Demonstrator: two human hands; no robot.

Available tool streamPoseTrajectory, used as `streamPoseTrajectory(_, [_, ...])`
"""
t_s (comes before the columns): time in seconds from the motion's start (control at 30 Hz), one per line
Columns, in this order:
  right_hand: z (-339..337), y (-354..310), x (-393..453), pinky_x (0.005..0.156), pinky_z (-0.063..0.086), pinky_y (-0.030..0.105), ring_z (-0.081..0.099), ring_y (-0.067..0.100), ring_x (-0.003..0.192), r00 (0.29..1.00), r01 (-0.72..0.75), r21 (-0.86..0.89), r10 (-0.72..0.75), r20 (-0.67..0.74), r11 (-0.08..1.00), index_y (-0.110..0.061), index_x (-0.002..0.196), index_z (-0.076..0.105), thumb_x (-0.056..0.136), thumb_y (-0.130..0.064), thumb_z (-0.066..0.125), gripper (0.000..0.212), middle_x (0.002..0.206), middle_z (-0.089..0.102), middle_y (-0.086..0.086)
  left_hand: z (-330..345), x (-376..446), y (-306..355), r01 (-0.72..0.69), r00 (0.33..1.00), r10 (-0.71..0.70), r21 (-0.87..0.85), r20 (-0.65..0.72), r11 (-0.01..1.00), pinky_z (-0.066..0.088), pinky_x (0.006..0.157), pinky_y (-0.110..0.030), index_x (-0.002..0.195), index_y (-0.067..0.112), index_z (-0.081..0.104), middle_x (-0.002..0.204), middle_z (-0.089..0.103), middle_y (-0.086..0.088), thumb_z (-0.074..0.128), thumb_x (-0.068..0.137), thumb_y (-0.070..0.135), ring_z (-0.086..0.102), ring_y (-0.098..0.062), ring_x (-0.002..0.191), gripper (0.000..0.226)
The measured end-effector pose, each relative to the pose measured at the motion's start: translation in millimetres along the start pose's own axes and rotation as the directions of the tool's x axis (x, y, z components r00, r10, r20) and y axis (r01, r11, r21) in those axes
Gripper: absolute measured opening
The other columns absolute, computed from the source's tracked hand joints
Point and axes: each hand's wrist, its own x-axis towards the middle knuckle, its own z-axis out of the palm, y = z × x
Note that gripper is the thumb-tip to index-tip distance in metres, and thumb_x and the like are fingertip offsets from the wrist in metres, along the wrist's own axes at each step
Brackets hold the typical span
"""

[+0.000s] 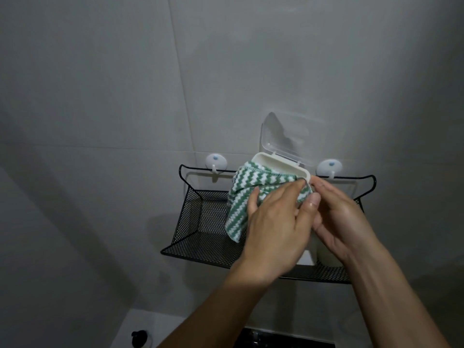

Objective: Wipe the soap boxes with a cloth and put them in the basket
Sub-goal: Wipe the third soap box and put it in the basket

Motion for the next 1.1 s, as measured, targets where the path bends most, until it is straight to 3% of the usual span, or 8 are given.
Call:
streamPoseTrajectory(0.13, [-2.2, -4.7, 2.5, 0.064, 0.06, 0.031, 0.075, 0.02, 0.08, 0.999, -0.006, -0.039, 0.005, -0.032, 0.999, -0.005, 0.112, 0.067, 0.102, -0.015, 0.049, 0.024, 0.097, 0.076, 0.016, -7.6, -0.8, -11.4, -0.068, 0.997, 0.068, 0.014, -0.025, 0.998, 0.013, 0.121, -0.044, 0.126, 0.019, 0.063, 0.127, 0.064, 0.008, 0.042, 0.103, 0.036, 0.052, -0.007, 0.124, 0.036])
streamPoseTrajectory(0.3, [-3.3, -11.3, 3.4, 0.058, 0.061, 0.035, 0.075, 0.025, 0.074, 0.999, -0.043, -0.131, 0.039, -0.034, 0.99, -0.004, 0.099, 0.068, 0.095, -0.007, 0.055, 0.014, 0.089, 0.075, 0.018, -19.1, 2.2, -28.1, -0.171, 0.985, 0.17, 0.058, 0.013, 0.984, 0.036, 0.104, -0.041, 0.105, 0.016, 0.075, 0.106, 0.067, 0.004, 0.059, 0.096, 0.019, 0.058, -0.015, 0.106, 0.019])
streamPoseTrajectory(0.47, [-4.8, -14.9, 4.0, 0.056, 0.062, 0.04, 0.074, 0.026, 0.066, 0.994, -0.053, -0.187, 0.034, -0.102, 0.981, 0.001, 0.105, 0.066, 0.095, -0.005, 0.056, 0.015, 0.084, 0.075, 0.018, -37.1, 7.7, -38.4, -0.301, 0.953, 0.277, 0.271, 0.123, 0.914, 0.023, 0.108, -0.045, 0.114, 0.031, 0.07, 0.118, 0.06, 0.014, 0.055, 0.093, 0.024, 0.045, -0.012, 0.125, 0.027])
streamPoseTrajectory(0.67, [-16.5, -18.8, 4.3, 0.062, 0.061, 0.043, 0.073, 0.027, 0.068, 0.99, -0.053, -0.312, 0.009, -0.141, 0.949, -0.001, 0.097, 0.068, 0.094, -0.004, 0.057, 0.012, 0.085, 0.075, 0.019, -56.3, 10.0, -63.8, -0.432, 0.902, 0.336, 0.517, 0.273, 0.739, 0.008, 0.115, -0.066, 0.11, 0.024, 0.068, 0.12, 0.062, 0.013, 0.053, 0.078, 0.02, 0.045, -0.012, 0.134, 0.036])
streamPoseTrajectory(0.73, [-18.1, -18.4, 3.7, 0.058, 0.061, 0.039, 0.073, 0.025, 0.065, 0.993, -0.054, -0.329, 0.015, -0.121, 0.943, -0.006, 0.087, 0.069, 0.095, -0.003, 0.056, 0.015, 0.079, 0.075, 0.016, -60.8, 14.3, -72.4, -0.469, 0.883, 0.331, 0.578, 0.334, 0.668, 0.006, 0.115, -0.068, 0.122, 0.026, 0.064, 0.13, 0.059, 0.01, 0.048, 0.076, 0.022, 0.041, -0.014, 0.14, 0.049])
streamPoseTrajectory(0.83, [-15.8, -21.4, 3.7, 0.058, 0.062, 0.036, 0.073, 0.024, 0.065, 0.996, -0.061, -0.338, 0.035, -0.085, 0.939, -0.007, 0.084, 0.068, 0.095, -0.004, 0.056, 0.017, 0.08, 0.075, 0.016, -62.2, 21.5, -84.2, -0.493, 0.869, 0.299, 0.642, 0.394, 0.587, 0.002, 0.117, -0.067, 0.149, 0.025, 0.039, 0.156, 0.037, 0.006, 0.051, 0.076, 0.025, 0.022, -0.016, 0.15, 0.074])
streamPoseTrajectory(0.97, [-10.8, -29.5, 5.1, 0.059, 0.061, 0.038, 0.073, 0.023, 0.064, 0.997, -0.052, -0.344, 0.031, -0.065, 0.937, -0.007, 0.084, 0.067, 0.096, -0.003, 0.055, 0.018, 0.079, 0.075, 0.017, -57.8, 24.6, -88.5, -0.471, 0.881, 0.283, 0.658, 0.378, 0.588, 0.001, 0.119, -0.062, 0.156, 0.022, 0.019, 0.164, 0.017, 0.002, 0.042, 0.077, 0.027, 0.009, -0.018, 0.153, 0.082])
streamPoseTrajectory(1.1, [-9.4, -29.6, 5.5, 0.056, 0.06, 0.036, 0.072, 0.02, 0.058, 0.995, -0.031, -0.348, -0.004, -0.097, 0.937, -0.007, 0.082, 0.065, 0.096, -0.001, 0.054, 0.019, 0.07, 0.074, 0.012, -50.0, 22.6, -86.7, -0.446, 0.895, 0.335, 0.601, 0.294, 0.663, 0.01, 0.123, -0.046, 0.15, 0.014, 0.038, 0.158, 0.034, -0.005, 0.056, 0.083, 0.018, 0.03, -0.022, 0.147, 0.07])
